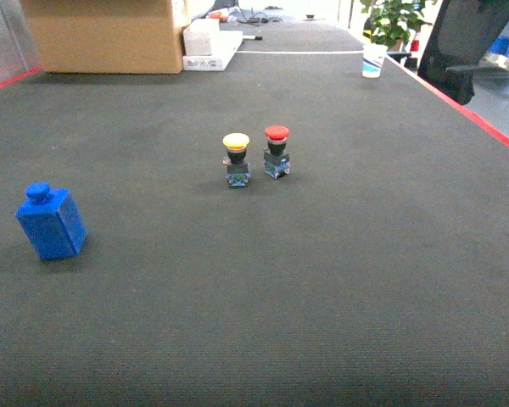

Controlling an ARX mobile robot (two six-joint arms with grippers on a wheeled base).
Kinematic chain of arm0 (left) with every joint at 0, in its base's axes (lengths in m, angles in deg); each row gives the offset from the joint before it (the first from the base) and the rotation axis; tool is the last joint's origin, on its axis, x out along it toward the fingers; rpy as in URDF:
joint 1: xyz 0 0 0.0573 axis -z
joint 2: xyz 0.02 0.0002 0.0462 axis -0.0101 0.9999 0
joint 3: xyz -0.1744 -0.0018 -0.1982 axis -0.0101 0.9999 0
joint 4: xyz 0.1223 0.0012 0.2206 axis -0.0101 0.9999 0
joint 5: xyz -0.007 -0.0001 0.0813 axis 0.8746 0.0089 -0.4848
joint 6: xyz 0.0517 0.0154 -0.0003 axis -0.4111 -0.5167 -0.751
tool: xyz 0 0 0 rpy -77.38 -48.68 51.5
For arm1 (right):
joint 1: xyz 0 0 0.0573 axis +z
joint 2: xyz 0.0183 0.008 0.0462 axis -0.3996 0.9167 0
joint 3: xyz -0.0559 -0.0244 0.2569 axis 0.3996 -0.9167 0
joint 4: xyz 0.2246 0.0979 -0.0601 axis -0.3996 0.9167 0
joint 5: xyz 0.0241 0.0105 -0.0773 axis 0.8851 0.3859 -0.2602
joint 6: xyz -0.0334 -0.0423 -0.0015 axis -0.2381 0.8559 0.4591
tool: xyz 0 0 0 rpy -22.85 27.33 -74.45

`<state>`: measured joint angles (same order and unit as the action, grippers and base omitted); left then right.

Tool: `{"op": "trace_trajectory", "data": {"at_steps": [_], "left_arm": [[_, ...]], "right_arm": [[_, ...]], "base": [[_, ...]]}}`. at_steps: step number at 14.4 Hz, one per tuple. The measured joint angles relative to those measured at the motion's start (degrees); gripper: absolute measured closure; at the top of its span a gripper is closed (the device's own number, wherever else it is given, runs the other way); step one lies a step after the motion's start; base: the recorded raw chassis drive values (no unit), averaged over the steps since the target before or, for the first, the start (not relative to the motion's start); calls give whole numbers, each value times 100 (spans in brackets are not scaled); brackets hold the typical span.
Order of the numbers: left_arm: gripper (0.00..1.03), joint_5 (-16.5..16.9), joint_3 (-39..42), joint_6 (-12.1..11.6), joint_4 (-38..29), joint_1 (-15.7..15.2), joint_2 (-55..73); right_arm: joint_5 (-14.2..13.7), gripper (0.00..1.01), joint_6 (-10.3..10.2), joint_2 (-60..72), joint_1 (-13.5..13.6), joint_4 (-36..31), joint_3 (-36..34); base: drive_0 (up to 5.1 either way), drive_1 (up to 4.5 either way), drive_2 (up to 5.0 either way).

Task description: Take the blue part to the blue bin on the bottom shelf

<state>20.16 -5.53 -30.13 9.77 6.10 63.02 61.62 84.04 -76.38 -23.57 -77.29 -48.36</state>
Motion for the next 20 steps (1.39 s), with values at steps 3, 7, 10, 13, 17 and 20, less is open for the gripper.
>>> {"op": "trace_trajectory", "data": {"at_steps": [3,7,10,13,17,20], "left_arm": [[5,1005,-1676,-293,-1434,-208,3158],[5,2133,-4009,-802,48,-852,5893],[5,2435,-5084,-885,1005,-881,7296],[5,2531,-6297,-907,2068,-970,8166],[5,2184,-6839,-1329,2868,-868,8929],[5,1801,-7143,-1558,2944,-946,9298]], "right_arm": [[-2,3,0,0,0,2,0],[0,3,0,0,0,2,0],[0,3,0,0,0,4,0],[-2,3,0,0,0,4,0],[0,3,0,0,0,4,0],[0,3,0,0,0,2,0]], "base": [[0,0,0],[0,0,0],[0,0,0],[0,0,0],[0,0,0],[0,0,0]]}}
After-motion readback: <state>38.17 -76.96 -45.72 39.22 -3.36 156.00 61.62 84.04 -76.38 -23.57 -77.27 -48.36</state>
